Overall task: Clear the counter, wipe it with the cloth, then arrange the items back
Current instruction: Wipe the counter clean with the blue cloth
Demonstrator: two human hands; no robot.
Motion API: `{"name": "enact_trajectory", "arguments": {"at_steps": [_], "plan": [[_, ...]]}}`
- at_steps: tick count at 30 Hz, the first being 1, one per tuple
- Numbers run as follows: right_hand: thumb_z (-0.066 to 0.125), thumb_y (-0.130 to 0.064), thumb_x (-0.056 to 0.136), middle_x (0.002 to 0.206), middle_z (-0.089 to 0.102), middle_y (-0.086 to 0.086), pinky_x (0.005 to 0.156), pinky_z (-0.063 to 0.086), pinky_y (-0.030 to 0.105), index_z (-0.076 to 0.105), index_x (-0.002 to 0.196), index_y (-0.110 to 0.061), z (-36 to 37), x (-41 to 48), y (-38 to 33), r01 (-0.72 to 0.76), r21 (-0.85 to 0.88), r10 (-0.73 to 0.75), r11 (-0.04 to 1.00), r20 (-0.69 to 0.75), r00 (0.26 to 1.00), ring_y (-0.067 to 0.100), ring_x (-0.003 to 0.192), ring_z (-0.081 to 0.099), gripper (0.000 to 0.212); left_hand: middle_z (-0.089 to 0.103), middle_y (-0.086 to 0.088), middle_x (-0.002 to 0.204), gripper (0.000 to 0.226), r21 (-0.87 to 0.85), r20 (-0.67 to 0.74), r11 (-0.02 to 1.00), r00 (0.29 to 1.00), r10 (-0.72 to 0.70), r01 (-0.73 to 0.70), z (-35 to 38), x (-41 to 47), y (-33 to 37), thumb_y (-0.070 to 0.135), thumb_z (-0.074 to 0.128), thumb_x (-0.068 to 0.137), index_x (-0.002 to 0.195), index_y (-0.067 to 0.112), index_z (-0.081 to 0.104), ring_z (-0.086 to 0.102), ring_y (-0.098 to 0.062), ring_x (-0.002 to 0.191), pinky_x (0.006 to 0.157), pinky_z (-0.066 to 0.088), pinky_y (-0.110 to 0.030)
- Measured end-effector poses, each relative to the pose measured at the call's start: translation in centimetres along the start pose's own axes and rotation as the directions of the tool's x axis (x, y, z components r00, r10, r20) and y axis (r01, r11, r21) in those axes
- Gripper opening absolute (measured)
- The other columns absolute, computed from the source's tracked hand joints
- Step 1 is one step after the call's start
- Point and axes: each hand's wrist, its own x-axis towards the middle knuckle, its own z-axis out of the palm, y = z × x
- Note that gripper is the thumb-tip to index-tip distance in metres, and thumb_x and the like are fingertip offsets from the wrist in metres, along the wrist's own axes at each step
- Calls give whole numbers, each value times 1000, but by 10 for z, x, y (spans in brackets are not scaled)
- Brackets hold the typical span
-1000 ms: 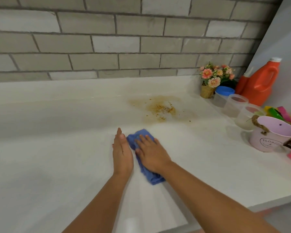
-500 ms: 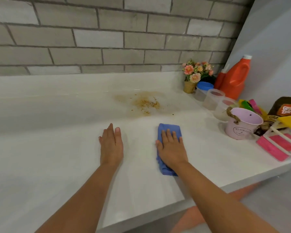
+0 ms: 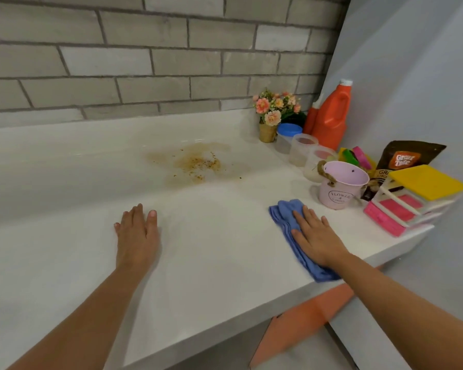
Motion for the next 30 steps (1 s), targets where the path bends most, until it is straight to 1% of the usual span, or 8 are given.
{"name": "enact_trajectory", "arguments": {"at_steps": [5,8,11,13,15,17,20,30], "plan": [[15,-48,99,158,-7,12,117,-6,37,-2,150,-11,-4,26,-12,-4,22,4,1000,7,1000,23,147,-6,65,28,-18,151,56,198,-28,980,999,-21,26,2,5,4,37,24,100,145,2,27,17,-31,142,117,4,-45],[-9,-52,83,158,-5,11,115,-13,31,4,150,-8,4,-9,-1,49,27,-48,998,-28,998,22,147,-5,80,25,-18,151,58,345,-62,926,989,-137,150,7,12,12,41,21,99,145,5,28,17,-35,141,116,8,-50],[12,-36,83,151,23,18,115,-5,32,40,138,4,5,-36,10,14,-130,-43,991,-225,973,31,140,30,73,22,-17,153,59,368,-52,916,987,-152,160,22,21,33,42,19,99,146,6,25,15,-36,141,115,8,-50],[26,-22,95,154,10,20,116,-1,29,25,143,6,0,-24,11,-4,-58,-10,998,-237,972,29,144,20,56,22,-16,153,58,347,-54,927,990,-130,141,34,30,47,41,18,100,146,6,24,15,-35,142,115,9,-49],[22,-33,101,157,-9,15,117,-5,29,0,149,-5,-2,-2,8,21,60,-18,998,-43,999,23,147,-4,60,22,-16,153,58,327,-68,933,989,-134,149,41,38,55,40,19,100,146,5,24,16,-34,142,115,10,-49],[18,-50,98,157,-14,12,117,-9,33,-8,149,-12,-2,29,3,69,43,-68,997,-18,998,23,146,-12,69,23,-16,153,57,320,-91,932,984,-150,172,45,45,54,39,20,100,146,4,25,17,-34,142,115,11,-49],[17,-58,95,157,-14,11,119,-9,36,-10,149,-14,-4,72,-4,91,43,-91,995,1,996,23,145,-14,74,23,-16,153,58,326,-127,922,976,-178,211,48,51,47,38,20,100,145,3,25,16,-35,142,116,11,-50],[15,-39,102,158,5,14,119,4,40,7,150,-7,-20,222,-34,4,13,-2,1000,-102,995,29,145,6,58,20,-14,154,59,263,-182,941,969,-168,213,59,52,43,39,18,100,148,5,19,11,-28,144,118,6,-44]]}}
